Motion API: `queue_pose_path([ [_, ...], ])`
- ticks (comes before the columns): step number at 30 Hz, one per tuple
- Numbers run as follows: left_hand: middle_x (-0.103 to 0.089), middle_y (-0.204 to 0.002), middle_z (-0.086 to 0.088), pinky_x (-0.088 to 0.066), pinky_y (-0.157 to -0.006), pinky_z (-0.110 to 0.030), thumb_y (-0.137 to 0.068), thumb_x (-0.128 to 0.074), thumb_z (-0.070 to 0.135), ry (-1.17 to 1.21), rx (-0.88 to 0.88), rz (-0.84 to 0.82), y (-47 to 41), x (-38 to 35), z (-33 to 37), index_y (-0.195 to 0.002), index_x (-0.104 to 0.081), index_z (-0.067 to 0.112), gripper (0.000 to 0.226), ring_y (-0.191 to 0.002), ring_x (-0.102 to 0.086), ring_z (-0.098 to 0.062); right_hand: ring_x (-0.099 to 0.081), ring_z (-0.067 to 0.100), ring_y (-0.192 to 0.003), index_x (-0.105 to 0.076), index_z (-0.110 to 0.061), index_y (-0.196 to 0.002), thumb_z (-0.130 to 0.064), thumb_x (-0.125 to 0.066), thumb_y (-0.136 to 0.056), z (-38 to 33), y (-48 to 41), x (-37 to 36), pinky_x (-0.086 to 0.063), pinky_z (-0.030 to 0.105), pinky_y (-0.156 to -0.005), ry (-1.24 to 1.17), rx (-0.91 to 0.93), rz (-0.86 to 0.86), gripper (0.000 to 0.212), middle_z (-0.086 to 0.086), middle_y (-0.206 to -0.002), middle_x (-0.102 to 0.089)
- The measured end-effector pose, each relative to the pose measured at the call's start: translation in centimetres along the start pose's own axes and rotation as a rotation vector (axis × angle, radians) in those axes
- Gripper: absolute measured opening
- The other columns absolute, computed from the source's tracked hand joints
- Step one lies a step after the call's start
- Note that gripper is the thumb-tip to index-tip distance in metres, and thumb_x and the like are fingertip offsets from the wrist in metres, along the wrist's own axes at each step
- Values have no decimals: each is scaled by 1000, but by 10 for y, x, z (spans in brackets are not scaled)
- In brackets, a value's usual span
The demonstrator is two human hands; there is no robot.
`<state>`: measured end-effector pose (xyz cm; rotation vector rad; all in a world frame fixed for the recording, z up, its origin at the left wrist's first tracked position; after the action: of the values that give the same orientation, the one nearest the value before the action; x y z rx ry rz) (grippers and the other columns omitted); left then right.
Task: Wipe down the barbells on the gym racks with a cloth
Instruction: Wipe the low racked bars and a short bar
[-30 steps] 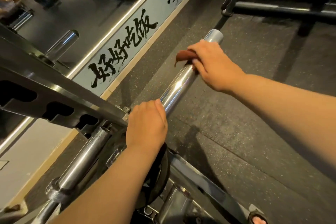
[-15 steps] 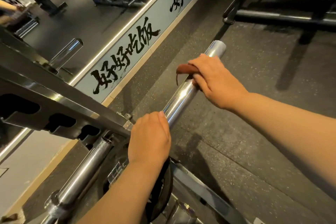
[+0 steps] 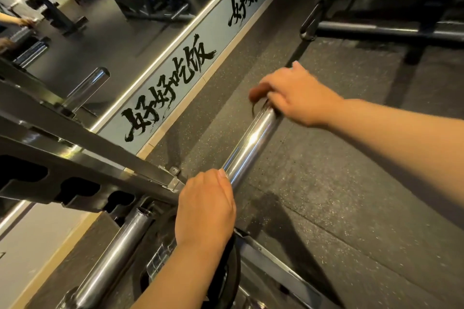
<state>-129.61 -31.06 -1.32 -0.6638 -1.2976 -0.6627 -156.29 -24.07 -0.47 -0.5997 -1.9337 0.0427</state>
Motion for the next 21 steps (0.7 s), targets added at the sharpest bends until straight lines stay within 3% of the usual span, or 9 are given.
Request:
queue_pose_path([
  [3, -39, -71, 13, -43, -68, -34, -103, -7, 39, -5, -4, 6, -1, 0, 0, -79, -43, 26, 45, -69, -45, -14, -50, 26, -126, -57, -23, -127, -28, -42, -105, 42, -11, 10, -12, 54, -125, -27, -291, 105, 27, 3, -124, -59],
  [5, -39, -71, 13, -44, -69, -35, -104, -10, 37, -12, -1, 3, -1, -2, -1, -79, -44, 26, 44, -69, -45, -14, -49, 26, -121, -61, -20, -120, -24, -44, -103, 27, -8, 4, -20, 49, -121, -18, -337, 160, 25, 3, -119, -59],
  [8, -39, -72, 12, -41, -69, -33, -104, -11, 36, -22, 3, 2, -1, 0, 2, -80, -44, 26, 42, -70, -45, -13, -45, 20, -109, -63, -18, -111, -22, -42, -100, -28, 10, -15, -37, 40, -107, 34, -152, 152, 24, 0, -112, -57],
  [11, -40, -73, 12, -40, -69, -32, -104, -13, 36, -29, 9, 3, -1, 0, 2, -80, -43, 26, 40, -71, -44, -13, -50, 17, -100, -63, -20, -113, -35, -28, -95, -70, 18, -25, -40, 34, -99, 51, 147, -84, 42, -3, -107, -60],
  [14, -39, -71, 12, -36, -68, -30, -104, -16, 33, -31, 4, 0, 0, 0, 1, -76, -38, 28, 36, -68, -42, -10, -54, 15, -98, -62, -24, -118, -40, -31, -97, -48, 0, -17, -43, 32, -89, -6, 162, -230, 40, -4, -104, -60],
  [16, -38, -69, 12, -32, -67, -29, -104, -13, 33, -41, -2, 2, 0, 1, 1, -75, -36, 28, 37, -66, -39, -8, -55, 18, -100, -62, -23, -114, -32, -41, -102, -10, -17, -7, -45, 34, -88, 15, 24, -169, 26, -3, -103, -58],
  [18, -37, -69, 13, -31, -68, -28, -104, -9, 36, -54, 0, 8, 0, 1, 2, -75, -36, 29, 40, -65, -38, -7, -54, 24, -108, -62, -22, -117, -27, -43, -103, 26, -26, 3, -48, 41, -96, -7, -191, -22, 24, 2, -109, -58],
  [21, -37, -69, 14, -32, -69, -29, -102, -6, 39, -51, -4, 13, -1, 1, 3, -75, -36, 29, 42, -67, -40, -8, -49, 25, -116, -63, -22, -116, -21, -43, -104, 30, -17, -2, -32, 45, -114, -108, -339, 252, 23, 3, -114, -57],
])
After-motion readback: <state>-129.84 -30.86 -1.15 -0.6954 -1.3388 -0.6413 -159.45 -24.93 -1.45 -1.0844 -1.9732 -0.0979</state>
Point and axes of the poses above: each hand's wrist, its own y-axis away from the middle knuckle, its own x-axis out of the back of the hand, z = x × y, the point moved 4 cm from there along -y, towards the middle knuckle
